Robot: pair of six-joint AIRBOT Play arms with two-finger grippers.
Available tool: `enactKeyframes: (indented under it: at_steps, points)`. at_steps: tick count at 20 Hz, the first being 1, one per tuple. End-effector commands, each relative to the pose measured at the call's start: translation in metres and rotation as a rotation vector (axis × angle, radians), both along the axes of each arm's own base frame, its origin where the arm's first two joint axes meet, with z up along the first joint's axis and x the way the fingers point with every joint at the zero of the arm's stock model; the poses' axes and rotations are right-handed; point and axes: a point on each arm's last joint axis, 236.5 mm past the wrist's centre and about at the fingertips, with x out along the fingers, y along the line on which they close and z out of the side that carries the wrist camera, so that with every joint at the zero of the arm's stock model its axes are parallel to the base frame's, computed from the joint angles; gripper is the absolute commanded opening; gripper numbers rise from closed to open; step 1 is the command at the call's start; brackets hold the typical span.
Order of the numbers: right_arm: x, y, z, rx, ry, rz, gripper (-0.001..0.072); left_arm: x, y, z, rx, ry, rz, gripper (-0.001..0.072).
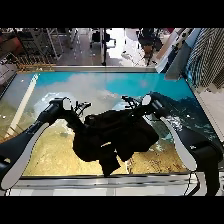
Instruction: Fold the clothes and pants, and hang the long-sleeved shirts on hangers.
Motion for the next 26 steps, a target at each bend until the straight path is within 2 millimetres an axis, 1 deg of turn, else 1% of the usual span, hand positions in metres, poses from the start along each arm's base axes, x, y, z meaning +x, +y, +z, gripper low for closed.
enactKeyframes:
  at_steps: [1, 2, 3, 4, 5, 6, 7, 8, 9, 10, 11, 12, 13, 14, 16, 17, 18, 19, 20, 21, 22, 23, 24, 25, 26]
  points:
    - [0.037, -0.004, 0.027, -0.032, -0.137, -0.032, 0.0024, 0.028, 0.011, 0.036, -0.045, -0.098, 0.041, 0.0012]
    - [0.056, -0.006, 0.047, -0.038, -0.215, -0.052, 0.0023, 0.042, 0.007, 0.056, -0.103, -0.145, 0.052, 0.0012]
    - [0.075, -0.007, 0.072, -0.040, -0.299, -0.074, 0.0023, 0.057, 0.002, 0.079, -0.174, -0.197, 0.076, 0.0012]
    - [0.091, -0.009, 0.098, -0.039, -0.380, -0.090, 0.0023, 0.076, -0.004, 0.107, -0.261, -0.268, 0.102, 0.0012]
    - [0.105, -0.011, 0.125, -0.041, -0.462, -0.109, 0.0023, 0.097, -0.008, 0.137, -0.340, -0.356, 0.138, 0.0012]
    - [0.117, -0.015, 0.154, -0.044, -0.544, -0.127, 0.0023, 0.120, -0.008, 0.173, -0.419, -0.463, 0.187, 0.0012]
    - [0.126, -0.020, 0.182, -0.047, -0.630, -0.145, 0.0022, 0.139, -0.007, 0.209, -0.487, -0.570, 0.213, 0.0012]
    - [0.131, -0.025, 0.207, -0.049, -0.710, -0.166, 0.0022, 0.149, -0.004, 0.246, -0.549, -0.665, 0.213, 0.0011]
    - [0.131, -0.031, 0.228, -0.049, -0.770, -0.181, 0.0022, 0.152, -0.001, 0.281, -0.603, -0.742, 0.198, 0.0011]
    - [0.126, -0.034, 0.246, -0.045, -0.807, -0.181, 0.0023, 0.150, 0.002, 0.307, -0.632, -0.800, 0.175, 0.0011]
    - [0.118, -0.039, 0.256, -0.050, -0.824, -0.171, 0.0023, 0.144, 0.006, 0.320, -0.647, -0.824, 0.161, 0.0012]
    - [0.107, -0.041, 0.259, -0.062, -0.822, -0.146, 0.0023, 0.133, 0.007, 0.318, -0.629, -0.809, 0.112, 0.0012]
    - [0.096, -0.043, 0.258, -0.076, -0.809, -0.120, 0.0024, 0.116, 0.005, 0.303, -0.594, -0.756, 0.026, 0.0011]
    - [0.087, -0.044, 0.254, -0.083, -0.781, -0.104, 0.0025, 0.094, 0.000, 0.279, -0.563, -0.664, -0.070, 0.0011]
    - [0.074, -0.038, 0.243, -0.063, -0.708, -0.090, 0.0025, 0.038, -0.012, 0.207, -0.481, -0.368, -0.217, 0.0010]
    - [0.071, -0.035, 0.239, -0.035, -0.657, -0.130, 0.0025, 0.014, -0.017, 0.171, -0.424, -0.238, -0.263, 0.0010]
    - [0.067, -0.029, 0.236, 0.001, -0.602, -0.168, 0.0051, -0.009, -0.021, 0.132, -0.345, -0.117, -0.291, 0.0010]
    - [0.061, -0.022, 0.229, 0.036, -0.543, -0.178, 0.0184, -0.030, -0.023, 0.097, -0.254, -0.022, -0.305, 0.0009]
    - [0.053, -0.013, 0.220, 0.072, -0.470, -0.190, 0.0336, -0.053, -0.023, 0.062, -0.153, 0.059, -0.332, 0.0009]
    - [0.044, -0.005, 0.208, 0.102, -0.381, -0.209, 0.0460, -0.072, -0.022, 0.036, -0.070, 0.119, -0.350, 0.0010]
    - [0.034, 0.002, 0.191, 0.115, -0.287, -0.221, 0.0521, -0.093, -0.022, 0.014, -0.002, 0.168, -0.374, 0.0009]
    - [0.025, 0.007, 0.169, 0.100, -0.211, -0.212, 0.0529, -0.109, -0.022, 0.000, 0.040, 0.208, -0.398, 0.0010]
    - [0.016, 0.010, 0.145, 0.078, -0.129, -0.215, 0.0530, -0.125, -0.022, -0.009, 0.067, 0.250, -0.403, 0.0010]
    - [0.007, 0.015, 0.119, 0.060, -0.045, -0.215, 0.0530, -0.134, -0.023, -0.014, 0.081, 0.274, -0.394, 0.0010]
    - [0.001, 0.024, 0.097, 0.061, 0.006, -0.208, 0.0530, -0.136, -0.024, -0.018, 0.087, 0.276, -0.380, 0.0009]
